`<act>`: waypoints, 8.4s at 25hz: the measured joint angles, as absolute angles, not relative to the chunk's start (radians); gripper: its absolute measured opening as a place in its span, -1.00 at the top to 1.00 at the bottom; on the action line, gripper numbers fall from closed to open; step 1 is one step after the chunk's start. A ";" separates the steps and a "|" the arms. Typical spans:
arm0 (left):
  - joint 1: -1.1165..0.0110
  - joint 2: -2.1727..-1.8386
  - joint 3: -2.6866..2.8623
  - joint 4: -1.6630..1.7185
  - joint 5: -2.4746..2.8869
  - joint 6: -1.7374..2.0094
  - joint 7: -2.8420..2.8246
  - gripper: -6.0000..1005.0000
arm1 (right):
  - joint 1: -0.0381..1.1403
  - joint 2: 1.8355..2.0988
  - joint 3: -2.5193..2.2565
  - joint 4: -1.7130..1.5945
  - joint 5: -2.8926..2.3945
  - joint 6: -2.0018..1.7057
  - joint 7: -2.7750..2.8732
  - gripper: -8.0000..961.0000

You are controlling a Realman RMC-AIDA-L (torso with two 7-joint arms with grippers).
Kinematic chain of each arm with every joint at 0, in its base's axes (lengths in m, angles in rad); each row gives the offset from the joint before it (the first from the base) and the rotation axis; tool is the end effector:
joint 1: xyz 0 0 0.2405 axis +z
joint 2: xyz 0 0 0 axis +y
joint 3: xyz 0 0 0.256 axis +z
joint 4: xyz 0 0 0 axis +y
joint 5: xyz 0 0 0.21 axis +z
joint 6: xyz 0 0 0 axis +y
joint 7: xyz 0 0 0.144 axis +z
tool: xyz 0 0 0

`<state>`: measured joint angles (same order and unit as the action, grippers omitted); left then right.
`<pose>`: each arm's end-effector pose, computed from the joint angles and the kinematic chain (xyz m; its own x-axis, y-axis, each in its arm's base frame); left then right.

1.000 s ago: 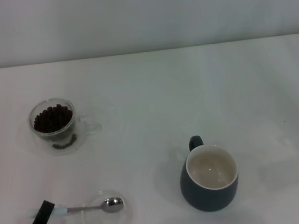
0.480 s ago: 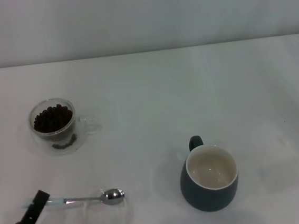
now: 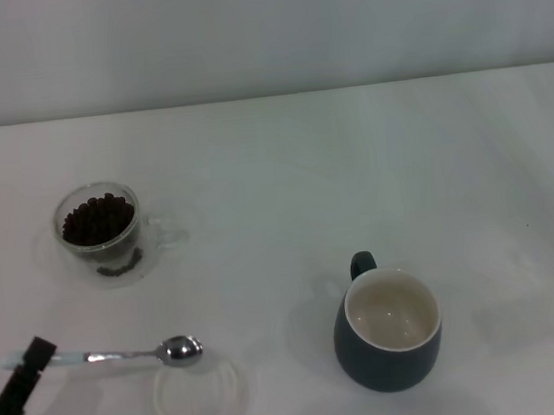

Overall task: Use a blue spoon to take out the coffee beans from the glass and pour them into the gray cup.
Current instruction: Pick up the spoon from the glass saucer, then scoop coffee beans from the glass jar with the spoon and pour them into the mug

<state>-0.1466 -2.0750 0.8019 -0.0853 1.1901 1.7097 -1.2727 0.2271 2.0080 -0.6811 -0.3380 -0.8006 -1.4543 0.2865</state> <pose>-0.3391 0.1697 -0.0379 -0.1915 0.4015 0.8956 0.8892 -0.3153 0.3315 0.3712 0.2769 0.1160 0.8339 0.3190 -0.4504 -0.4683 -0.0229 -0.8833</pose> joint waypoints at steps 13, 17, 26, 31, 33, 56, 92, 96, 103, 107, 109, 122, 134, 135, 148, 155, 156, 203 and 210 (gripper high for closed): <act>-0.147 -2.059 0.828 0.207 1.197 1.730 -1.462 0.72 | 0.236 2.011 -0.685 -0.326 -0.801 -1.453 0.289 -0.33; -0.156 -2.046 0.824 0.258 1.197 1.731 -1.511 0.72 | 0.239 2.011 -0.685 -0.324 -0.801 -1.453 0.290 -0.32; -0.161 -2.025 0.820 0.394 1.190 1.731 -1.629 0.72 | 0.260 2.013 -0.687 -0.299 -0.801 -1.453 0.285 -0.30; -0.166 -1.984 0.815 0.418 1.175 1.723 -1.669 0.72 | 0.268 2.012 -0.689 -0.287 -0.802 -1.456 0.284 -0.30; -0.171 -1.957 0.813 0.416 1.165 1.714 -1.691 0.72 | 0.271 2.013 -0.701 -0.286 -0.803 -1.457 0.286 -0.30; -0.461 -1.803 0.810 0.508 1.505 1.320 -2.043 0.72 | 0.265 2.013 -0.909 -0.190 -0.809 -1.701 0.290 -0.30; -0.598 -1.903 0.789 0.525 1.862 1.053 -2.217 0.72 | 0.291 2.010 -0.952 -0.153 -0.802 -1.733 0.293 -0.30; -0.578 -1.920 0.743 0.516 1.857 1.051 -2.218 0.72 | 0.302 2.009 -0.951 -0.155 -0.802 -1.723 0.293 -0.30; -0.532 -1.934 0.686 0.482 1.775 1.061 -2.218 0.72 | 0.318 2.008 -0.951 -0.157 -0.802 -1.692 0.293 -0.30; -0.514 -1.934 0.685 0.462 1.714 1.077 -2.218 0.72 | 0.322 2.007 -0.950 -0.159 -0.802 -1.681 0.293 -0.30; -0.506 -1.933 0.685 0.450 1.681 1.087 -2.218 0.72 | 0.322 2.007 -0.949 -0.166 -0.802 -1.674 0.293 -0.30; -0.456 -1.932 0.684 0.396 1.543 1.110 -2.219 0.72 | 0.322 2.005 -0.948 -0.178 -0.799 -1.653 0.293 -0.30; -0.444 -1.941 0.684 0.390 1.498 1.201 -2.139 0.72 | 0.327 2.006 -0.948 -0.202 -0.799 -1.642 0.293 -0.30; -0.446 -1.943 0.684 0.393 1.498 1.210 -2.129 0.72 | 0.327 2.006 -0.948 -0.205 -0.799 -1.642 0.293 -0.30; -0.514 -1.957 0.717 0.385 1.512 1.318 -2.094 0.72 | 0.340 2.009 -0.948 -0.209 -0.799 -1.644 0.293 -0.30; -0.556 -1.973 0.779 0.385 1.514 1.394 -2.094 0.72 | 0.344 2.009 -0.948 -0.209 -0.799 -1.645 0.296 -0.30; -0.561 -1.976 0.787 0.385 1.514 1.407 -2.095 0.72 | 0.344 2.009 -0.948 -0.209 -0.799 -1.645 0.296 -0.30; -0.838 -2.070 1.117 0.468 1.709 1.309 -2.084 0.72 | 0.311 2.006 -0.946 -0.195 -0.788 -1.646 0.307 -0.30; -0.870 -2.075 1.230 0.543 1.717 1.280 -2.064 0.72 | 0.302 2.005 -0.946 -0.195 -0.788 -1.646 0.307 -0.30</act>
